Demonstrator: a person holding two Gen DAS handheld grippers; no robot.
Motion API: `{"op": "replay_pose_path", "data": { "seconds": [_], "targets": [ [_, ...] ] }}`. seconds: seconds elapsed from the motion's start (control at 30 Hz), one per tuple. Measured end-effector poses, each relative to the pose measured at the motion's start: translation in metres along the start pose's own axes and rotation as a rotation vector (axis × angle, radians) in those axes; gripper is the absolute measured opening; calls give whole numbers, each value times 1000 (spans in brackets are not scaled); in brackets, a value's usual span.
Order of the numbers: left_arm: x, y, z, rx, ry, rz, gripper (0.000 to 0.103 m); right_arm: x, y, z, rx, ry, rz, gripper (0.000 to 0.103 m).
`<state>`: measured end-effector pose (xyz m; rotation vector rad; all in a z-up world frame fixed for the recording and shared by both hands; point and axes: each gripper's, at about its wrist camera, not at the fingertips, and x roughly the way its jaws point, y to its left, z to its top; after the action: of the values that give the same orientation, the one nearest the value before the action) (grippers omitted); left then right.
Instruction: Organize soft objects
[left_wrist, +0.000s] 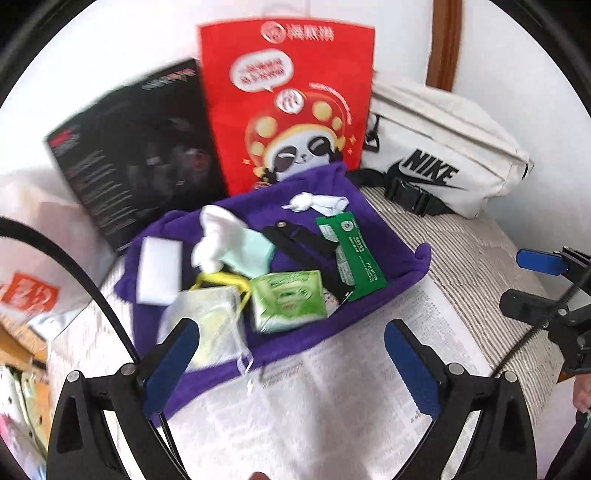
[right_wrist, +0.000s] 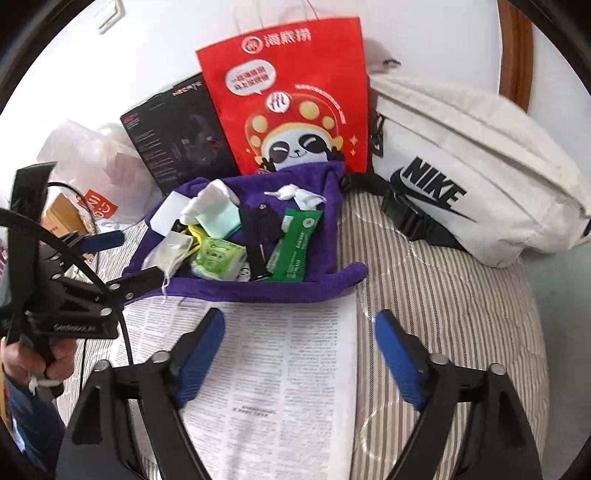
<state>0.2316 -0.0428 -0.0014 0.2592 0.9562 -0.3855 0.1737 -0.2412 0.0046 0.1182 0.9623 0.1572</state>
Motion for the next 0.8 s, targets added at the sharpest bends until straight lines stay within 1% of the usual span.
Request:
{"op": "replay_pose_path", "data": {
  "seconds": [0.1, 0.17, 0.2, 0.27, 0.37, 0.5, 0.57, 0.63, 0.67, 0.8],
  "targets": [
    [-25, 7, -12, -42, -16, 30, 102, -10, 17, -1, -24, -5, -33, 90],
    [-43, 13, -21, -71, -24, 45, 102, -18, 30, -2, -43, -11, -47, 95],
    [-50, 15, -25, -85, -29, 52, 102, -21, 36, -2, -49, -14, -51, 100],
    [-63, 19, -33, -112, -40, 84, 102, -29, 47, -5, -66, -26, -53, 102],
    [-85, 24, -43, -144, -49, 110, 102, -39, 59, -8, -82, -40, -64, 103],
    [-110, 29, -54, -210, -68, 119, 102, -48, 66, -14, -91, -35, -83, 103],
    [-119, 29, -59, -234, -74, 149, 102, -51, 67, -17, -107, -27, -104, 103],
    [-128, 29, -63, -248, -93, 189, 102, -57, 65, -20, -109, -26, -114, 103],
    [-133, 29, -66, -257, -104, 197, 102, -60, 64, -21, -102, -28, -115, 103],
    [-140, 30, -76, -291, -105, 155, 102, -69, 58, -24, -92, -29, -137, 103]
  ]
}}
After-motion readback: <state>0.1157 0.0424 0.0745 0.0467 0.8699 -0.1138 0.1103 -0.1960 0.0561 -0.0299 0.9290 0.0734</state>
